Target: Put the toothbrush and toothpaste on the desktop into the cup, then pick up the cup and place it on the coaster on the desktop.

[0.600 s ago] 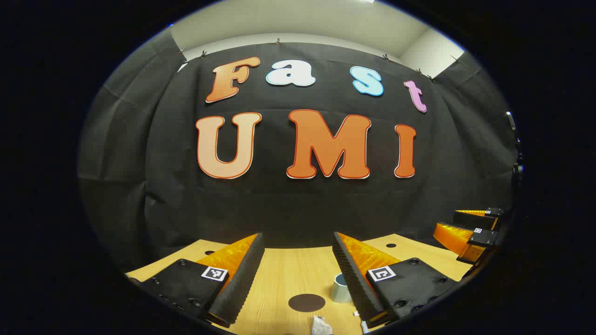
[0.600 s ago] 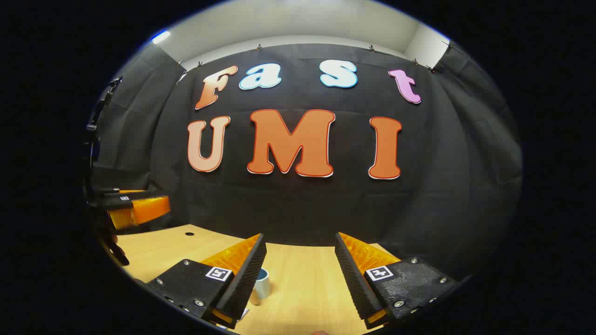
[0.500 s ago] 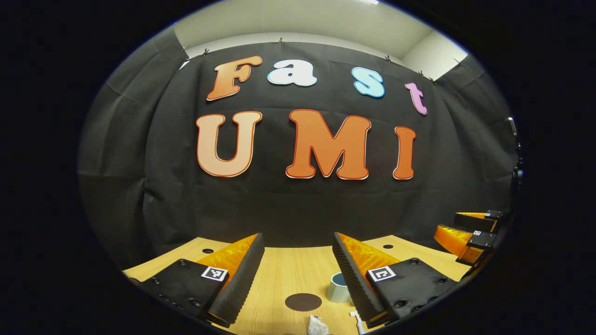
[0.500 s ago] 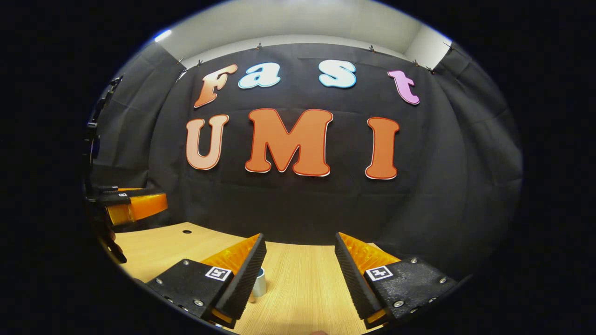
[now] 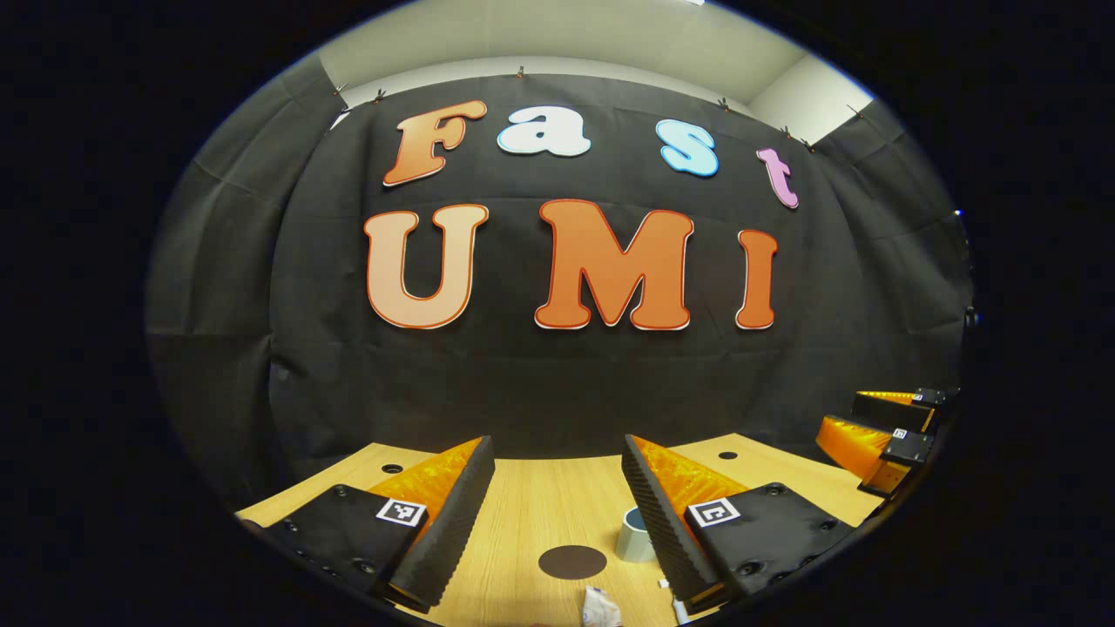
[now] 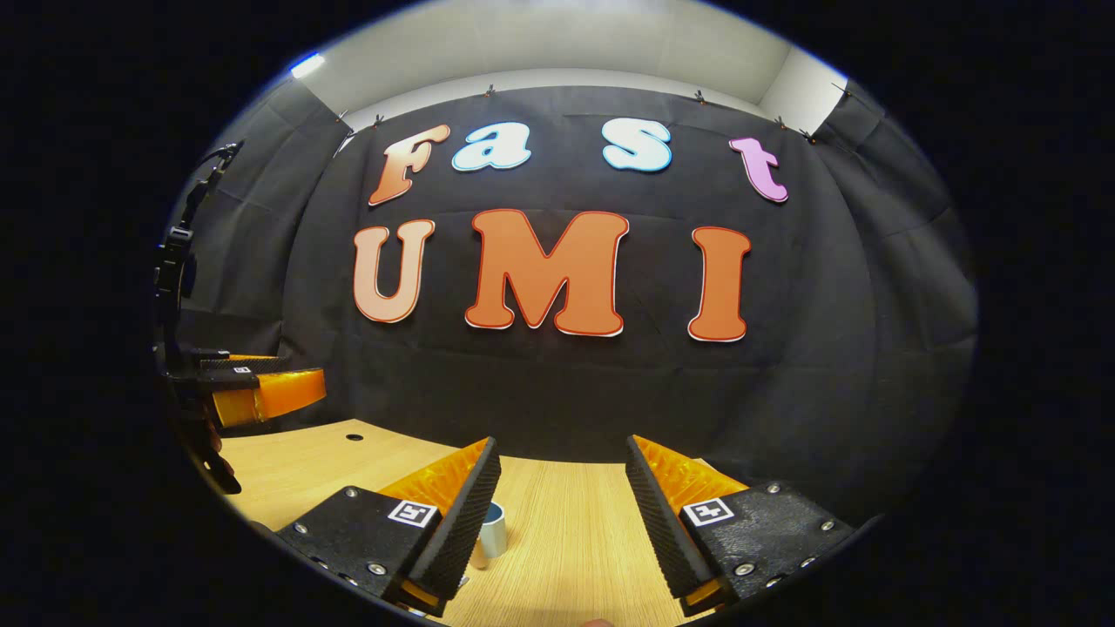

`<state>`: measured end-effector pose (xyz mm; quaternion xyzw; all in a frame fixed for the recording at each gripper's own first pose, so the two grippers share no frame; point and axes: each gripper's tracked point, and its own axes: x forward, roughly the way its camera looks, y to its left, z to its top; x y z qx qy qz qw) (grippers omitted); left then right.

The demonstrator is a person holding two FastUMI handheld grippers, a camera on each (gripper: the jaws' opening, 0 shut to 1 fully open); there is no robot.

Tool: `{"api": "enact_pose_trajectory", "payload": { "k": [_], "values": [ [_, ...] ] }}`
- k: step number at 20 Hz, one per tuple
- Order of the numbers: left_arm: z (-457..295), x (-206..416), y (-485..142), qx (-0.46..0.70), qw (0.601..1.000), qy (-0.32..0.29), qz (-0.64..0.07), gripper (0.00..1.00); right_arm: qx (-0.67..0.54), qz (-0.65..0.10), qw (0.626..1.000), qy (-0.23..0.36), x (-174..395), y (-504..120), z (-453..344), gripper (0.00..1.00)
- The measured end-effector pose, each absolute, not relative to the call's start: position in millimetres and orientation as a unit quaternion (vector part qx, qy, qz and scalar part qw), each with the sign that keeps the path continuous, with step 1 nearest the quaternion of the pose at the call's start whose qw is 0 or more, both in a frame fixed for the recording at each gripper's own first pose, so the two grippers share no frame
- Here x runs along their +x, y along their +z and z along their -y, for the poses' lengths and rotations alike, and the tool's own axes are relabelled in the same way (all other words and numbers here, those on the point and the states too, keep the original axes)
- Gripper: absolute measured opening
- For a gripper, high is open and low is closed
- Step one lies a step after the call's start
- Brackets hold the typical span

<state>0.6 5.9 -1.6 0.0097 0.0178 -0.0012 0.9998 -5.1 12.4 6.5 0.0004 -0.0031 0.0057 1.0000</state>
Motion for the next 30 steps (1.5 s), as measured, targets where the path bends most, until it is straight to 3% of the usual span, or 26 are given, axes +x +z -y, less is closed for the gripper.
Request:
{"api": "enact_pose_trajectory", "payload": {
  "k": [6, 22, 30],
  "values": [
    [-21.0, 9.3, -12.9, 0.023, 0.999, 0.005, -0.047, 0.93, 0.013, -0.037, 0.999, 0.031, 2.6, -8.3, -25.1, 0.87],
    [6.9, -3.2, -161.8, 0.011, 0.954, -0.064, -0.293, 0.94, 0.031, -0.217, 0.974, 0.065, -11.0, -113.5, -62.9, 0.87],
    [15.5, -19.8, -216.9, 0.008, 0.919, -0.079, -0.385, 0.94, 0.044, -0.323, 0.942, 0.080, -25.7, -177.8, -73.1, 0.86]
  ]
}}
